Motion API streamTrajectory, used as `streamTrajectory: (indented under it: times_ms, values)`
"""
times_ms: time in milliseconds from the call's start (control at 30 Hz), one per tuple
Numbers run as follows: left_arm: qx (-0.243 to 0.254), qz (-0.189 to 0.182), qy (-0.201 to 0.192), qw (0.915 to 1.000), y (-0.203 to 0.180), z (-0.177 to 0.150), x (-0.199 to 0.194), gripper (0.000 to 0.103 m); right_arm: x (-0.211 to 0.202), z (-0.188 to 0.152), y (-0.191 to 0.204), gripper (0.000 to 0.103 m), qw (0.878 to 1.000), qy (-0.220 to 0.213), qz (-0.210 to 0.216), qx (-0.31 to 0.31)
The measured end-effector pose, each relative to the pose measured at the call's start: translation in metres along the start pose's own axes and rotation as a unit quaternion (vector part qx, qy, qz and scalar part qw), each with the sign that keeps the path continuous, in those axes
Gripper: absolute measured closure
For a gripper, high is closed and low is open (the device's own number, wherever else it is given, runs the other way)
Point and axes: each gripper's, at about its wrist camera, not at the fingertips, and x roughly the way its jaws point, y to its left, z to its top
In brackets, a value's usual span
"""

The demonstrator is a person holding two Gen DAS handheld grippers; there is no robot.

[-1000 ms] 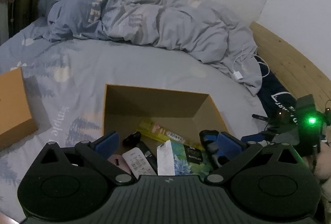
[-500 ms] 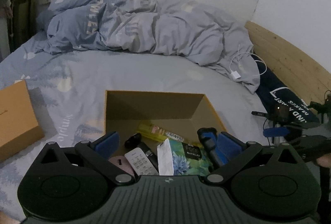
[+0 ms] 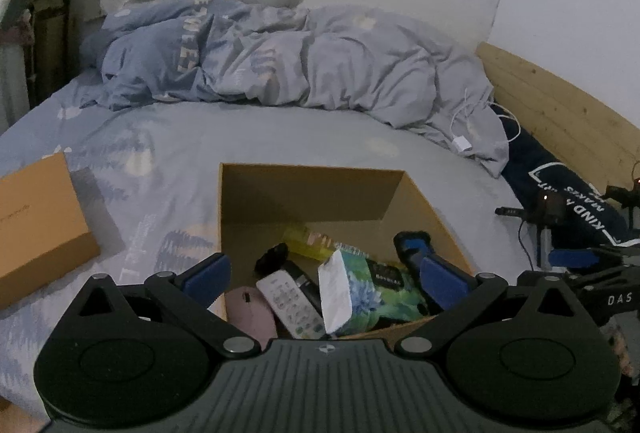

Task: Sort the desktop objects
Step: 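Lower the shaver into the box and open the right tool, then move both tools from the box toward the orange lid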

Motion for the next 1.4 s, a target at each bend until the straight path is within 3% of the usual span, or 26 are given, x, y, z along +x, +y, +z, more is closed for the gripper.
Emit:
streamTrajectory:
  times_ms: [333, 633, 1067, 1400]
  values:
    - [-0.018, 0.019, -0.009, 0.9996, 0.019, -0.018, -0.010, 0.000, 0.001, -0.015, 0.003, 0.000, 1.000, 0.001, -0.019, 0.007]
    - [-0.039, 0.030, -0.028, 0.9984, 0.043, -0.015, -0.024, 0.000, 0.004, 0.010, 0.048, 0.000, 0.999, -0.006, 0.008, -0.031]
    - [-0.089, 0.098, -0.076, 0.9883, 0.126, 0.018, -0.061, 0.000, 0.034, 0.097, 0.166, 0.000, 0.989, -0.031, 0.100, -0.104]
    - [-0.137, 0.179, -0.089, 0.9701, 0.215, 0.031, -0.082, 0.000, 0.110, 0.158, 0.276, 0.000, 0.974, -0.011, 0.179, -0.140]
